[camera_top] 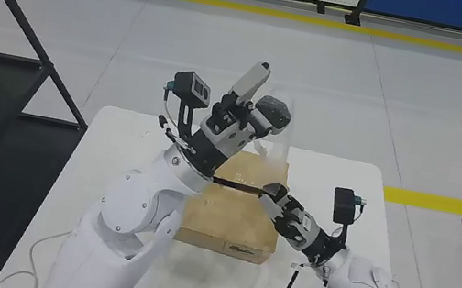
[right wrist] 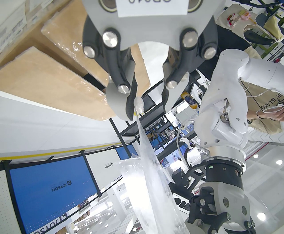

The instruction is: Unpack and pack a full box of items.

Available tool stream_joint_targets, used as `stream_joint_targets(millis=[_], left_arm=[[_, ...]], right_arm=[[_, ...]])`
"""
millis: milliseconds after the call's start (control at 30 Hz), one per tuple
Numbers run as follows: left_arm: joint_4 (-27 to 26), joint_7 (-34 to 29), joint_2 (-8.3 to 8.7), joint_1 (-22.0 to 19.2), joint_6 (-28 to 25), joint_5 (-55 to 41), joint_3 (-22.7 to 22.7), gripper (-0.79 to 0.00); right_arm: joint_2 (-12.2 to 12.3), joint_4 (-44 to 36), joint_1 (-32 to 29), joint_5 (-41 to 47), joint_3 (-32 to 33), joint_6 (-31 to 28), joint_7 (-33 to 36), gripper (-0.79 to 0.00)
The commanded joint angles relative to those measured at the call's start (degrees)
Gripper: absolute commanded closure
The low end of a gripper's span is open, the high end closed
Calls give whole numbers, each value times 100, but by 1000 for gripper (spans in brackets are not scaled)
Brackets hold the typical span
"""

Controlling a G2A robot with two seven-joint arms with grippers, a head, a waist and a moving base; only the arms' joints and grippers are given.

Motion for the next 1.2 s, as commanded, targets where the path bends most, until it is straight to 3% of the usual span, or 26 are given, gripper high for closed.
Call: stream_joint_targets(millis=[0, 300, 400, 633, 933, 1167], left_arm=[[13, -12, -9, -1, 8, -6, -10, -785], [59, -62, -45, 14, 19, -42, -73, -785], [72, -80, -55, 9, 6, -37, -107, -785], [126, -96, -68, 28, 21, -19, -230, -785], [32, -321, -11, 283, 300, 32, -632, -785], [-223, -602, 86, 708, 566, 58, -1162, -785]], right_arm=[[-7, 24, 17, -2, -3, 12, -44, -237], [-37, 104, 142, 87, -24, 151, -62, -188], [-44, 105, 164, 93, -25, 171, -65, 0], [-26, 25, 123, 309, 114, 127, 49, 0], [170, -477, 181, 1672, 718, 732, 1921, 0], [324, -1080, 151, 2153, 1205, 1766, 3158, 0]])
